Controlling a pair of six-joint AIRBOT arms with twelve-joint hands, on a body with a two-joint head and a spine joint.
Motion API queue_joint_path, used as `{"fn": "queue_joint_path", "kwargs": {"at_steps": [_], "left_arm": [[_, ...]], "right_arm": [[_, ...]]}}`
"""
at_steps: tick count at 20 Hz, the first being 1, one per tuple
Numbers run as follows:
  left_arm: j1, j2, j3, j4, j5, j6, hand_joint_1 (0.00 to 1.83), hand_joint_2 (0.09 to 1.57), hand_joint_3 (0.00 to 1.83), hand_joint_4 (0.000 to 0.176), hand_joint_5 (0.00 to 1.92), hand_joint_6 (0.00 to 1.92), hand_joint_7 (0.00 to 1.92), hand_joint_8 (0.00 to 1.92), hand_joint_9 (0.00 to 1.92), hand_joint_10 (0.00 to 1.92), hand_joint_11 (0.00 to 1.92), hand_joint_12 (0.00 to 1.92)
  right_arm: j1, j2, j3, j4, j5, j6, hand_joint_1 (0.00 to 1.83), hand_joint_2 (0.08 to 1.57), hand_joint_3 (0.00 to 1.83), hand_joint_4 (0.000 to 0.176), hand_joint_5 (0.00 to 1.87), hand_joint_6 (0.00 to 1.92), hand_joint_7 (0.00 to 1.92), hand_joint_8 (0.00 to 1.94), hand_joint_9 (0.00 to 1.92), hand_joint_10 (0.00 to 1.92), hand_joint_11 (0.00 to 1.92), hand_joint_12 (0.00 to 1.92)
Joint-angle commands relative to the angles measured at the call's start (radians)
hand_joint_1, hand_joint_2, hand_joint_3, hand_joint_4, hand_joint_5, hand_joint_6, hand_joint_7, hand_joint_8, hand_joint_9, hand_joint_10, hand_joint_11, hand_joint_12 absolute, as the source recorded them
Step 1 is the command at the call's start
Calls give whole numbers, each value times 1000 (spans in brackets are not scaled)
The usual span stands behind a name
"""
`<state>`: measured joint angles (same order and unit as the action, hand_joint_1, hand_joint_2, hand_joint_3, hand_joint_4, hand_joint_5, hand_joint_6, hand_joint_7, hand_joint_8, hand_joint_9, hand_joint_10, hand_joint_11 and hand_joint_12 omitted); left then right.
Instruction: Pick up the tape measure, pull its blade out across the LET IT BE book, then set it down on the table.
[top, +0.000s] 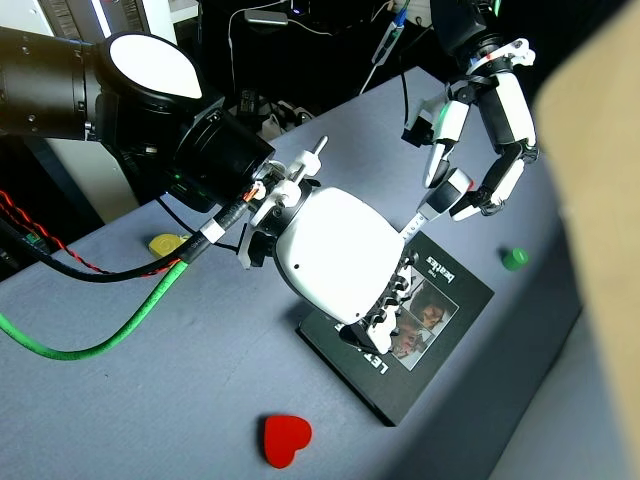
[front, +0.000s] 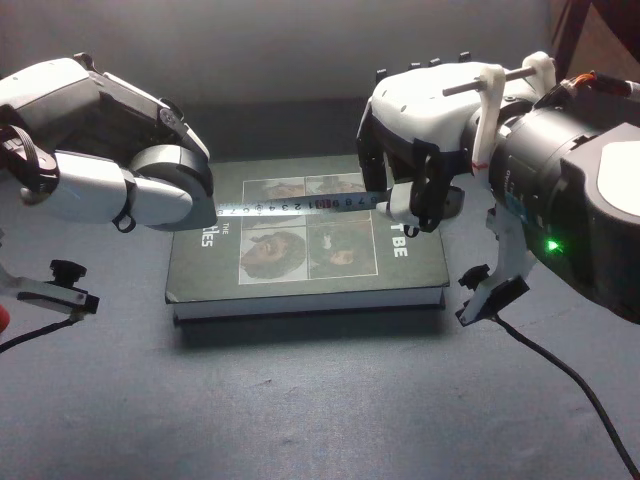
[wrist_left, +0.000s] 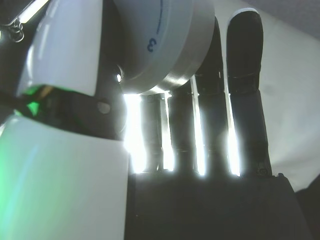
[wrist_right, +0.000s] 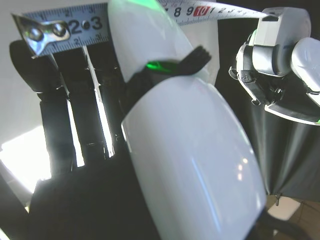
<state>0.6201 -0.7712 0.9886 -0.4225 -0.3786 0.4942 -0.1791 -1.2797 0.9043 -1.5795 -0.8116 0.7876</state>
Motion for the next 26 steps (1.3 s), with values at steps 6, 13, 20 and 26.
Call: {"fn": "queue_joint_path", "kwargs": {"at_steps": [6,13,20,26], "left_arm": [[-9,-2,3,-3,-124,-20,1383,1083,0,0,1063,677,1052,863,934,1241,788,1228],[-10,-4,5,-3,-125,-24,1382,1089,0,0,1040,704,1046,885,921,1255,775,1236],[-10,-4,6,-3,-125,-25,1381,1095,0,0,1026,715,1036,911,910,1270,766,1244],[-9,-4,5,-3,-125,-28,1382,1092,0,0,1026,710,1055,894,910,1264,767,1243]], "right_arm": [[-11,44,7,-66,4,5,1218,1145,0,0,875,1036,988,1133,795,1031,651,1501],[-14,78,26,-83,37,16,1220,1146,0,0,871,1034,989,1139,786,1034,648,1501],[-19,98,43,-95,57,22,1219,1142,0,0,887,1024,991,1129,793,1051,652,1504],[-18,114,50,-101,67,23,1218,1151,1,0,851,1063,983,1146,785,1052,644,1498]]}}
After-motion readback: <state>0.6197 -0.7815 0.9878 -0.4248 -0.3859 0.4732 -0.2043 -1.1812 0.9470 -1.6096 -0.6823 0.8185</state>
